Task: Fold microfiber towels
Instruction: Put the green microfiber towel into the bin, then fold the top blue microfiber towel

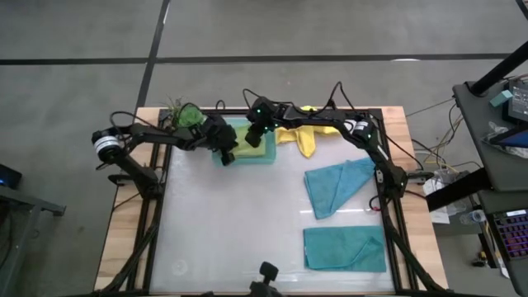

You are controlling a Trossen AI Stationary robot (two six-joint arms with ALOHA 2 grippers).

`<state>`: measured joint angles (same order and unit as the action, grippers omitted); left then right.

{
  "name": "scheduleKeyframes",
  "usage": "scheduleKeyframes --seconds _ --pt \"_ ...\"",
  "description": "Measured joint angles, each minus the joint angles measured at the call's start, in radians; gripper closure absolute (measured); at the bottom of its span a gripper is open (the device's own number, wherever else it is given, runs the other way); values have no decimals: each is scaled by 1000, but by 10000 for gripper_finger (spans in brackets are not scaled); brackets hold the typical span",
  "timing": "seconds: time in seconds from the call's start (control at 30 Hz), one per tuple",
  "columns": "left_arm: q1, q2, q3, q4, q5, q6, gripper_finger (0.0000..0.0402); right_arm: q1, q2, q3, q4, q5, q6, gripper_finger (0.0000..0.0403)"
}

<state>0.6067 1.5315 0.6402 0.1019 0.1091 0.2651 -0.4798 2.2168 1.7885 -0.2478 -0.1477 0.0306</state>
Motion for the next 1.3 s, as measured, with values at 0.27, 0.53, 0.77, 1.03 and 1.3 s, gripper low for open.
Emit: scheduleKeyframes --seconds 0.27,0.53,0.77,1.03,1.3 --pt "0 7 1 -37 -120 -27 402 0 13 3 7 20 -5 394" --pt "-18 -118 1 -61 -117 -77 402 20 -64 -14 -23 16 -19 394" --pt "-200 -374 -37 -109 84 -153 402 132 -211 -223 36 13 -75 394" --pt "-536 -668 -167 -31 86 -154 402 297 -534 -654 376 14 -208 394" --pt "-615 -845 -279 123 7 -208 402 368 -791 -968 657 23 -126 394"
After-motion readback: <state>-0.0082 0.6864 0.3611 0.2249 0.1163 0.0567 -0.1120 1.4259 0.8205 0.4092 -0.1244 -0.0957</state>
